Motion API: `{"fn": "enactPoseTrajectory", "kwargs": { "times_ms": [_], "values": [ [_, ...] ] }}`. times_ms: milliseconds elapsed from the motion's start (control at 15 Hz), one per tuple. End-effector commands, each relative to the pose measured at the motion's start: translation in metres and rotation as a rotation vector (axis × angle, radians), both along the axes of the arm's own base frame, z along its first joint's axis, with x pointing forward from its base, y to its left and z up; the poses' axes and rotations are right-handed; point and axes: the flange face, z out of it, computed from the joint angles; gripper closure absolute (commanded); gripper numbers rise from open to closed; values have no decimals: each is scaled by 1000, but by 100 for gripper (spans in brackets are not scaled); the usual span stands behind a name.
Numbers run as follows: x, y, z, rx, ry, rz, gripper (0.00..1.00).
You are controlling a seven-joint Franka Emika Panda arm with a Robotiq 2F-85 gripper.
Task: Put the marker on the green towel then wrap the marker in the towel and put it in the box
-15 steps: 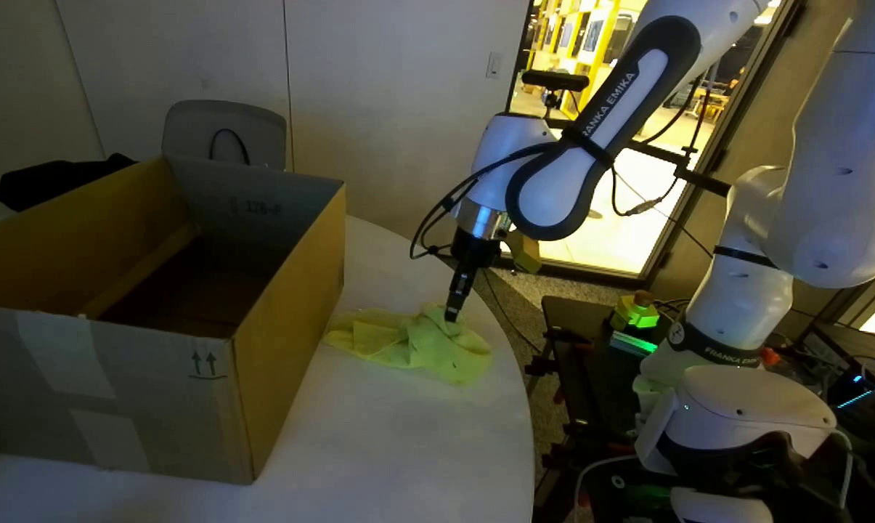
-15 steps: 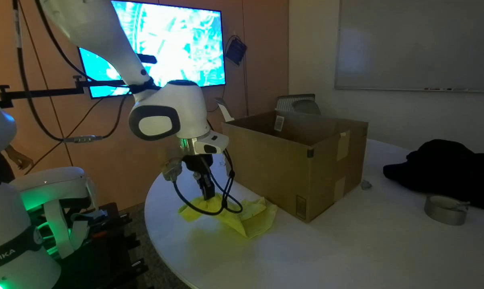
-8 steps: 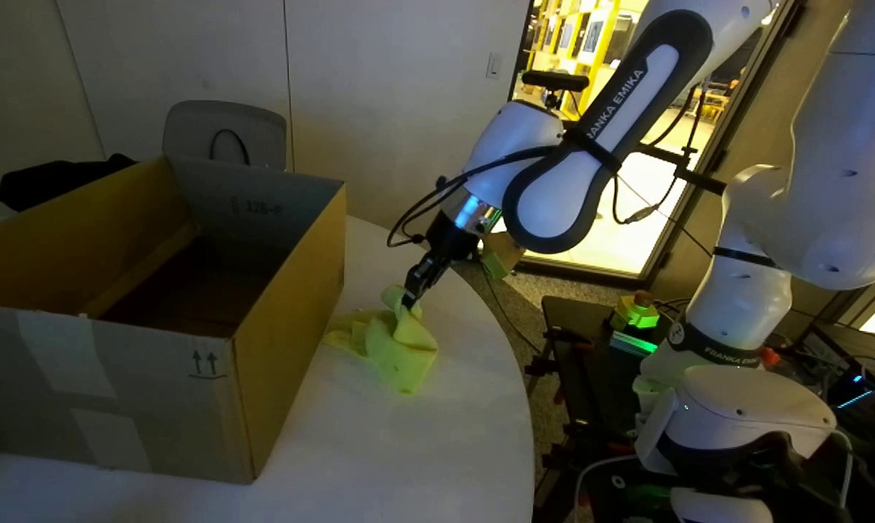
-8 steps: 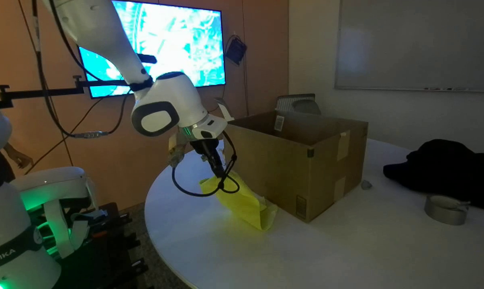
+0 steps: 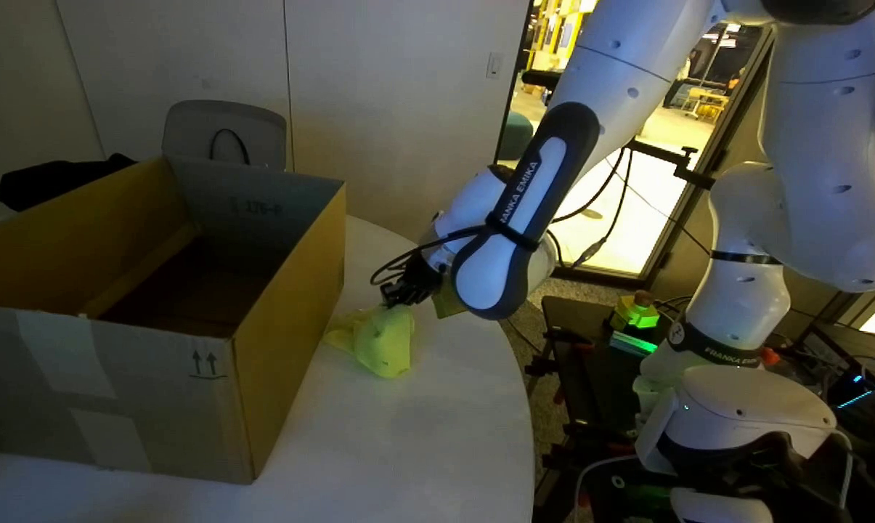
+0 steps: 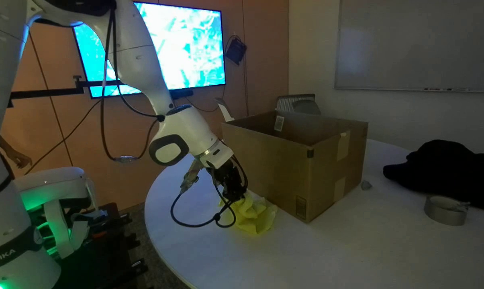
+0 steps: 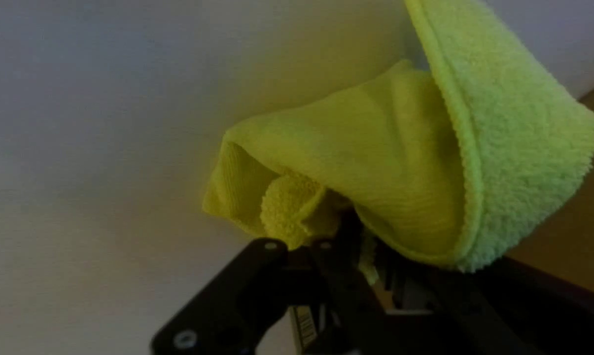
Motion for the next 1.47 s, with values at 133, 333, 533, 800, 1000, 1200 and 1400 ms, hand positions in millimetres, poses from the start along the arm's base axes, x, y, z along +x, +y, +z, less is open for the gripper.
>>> {"fn": "enactPoseTrajectory", "kwargs": {
  "times_ms": [133, 333, 533, 800, 1000, 1200, 1400],
  "values": [
    [24, 1, -14, -16, -102, -240, 97],
    [29, 2, -4, -10, -133, -300, 65],
    [30, -4, 13, -9, -176, -366, 44],
    [23, -25, 43, -25, -236, -457, 13],
    [12, -46, 77, -43, -303, -527, 0],
    [4, -51, 119, -35, -373, -527, 0],
    [1, -38, 147, 25, -382, -433, 0]
  ]
}}
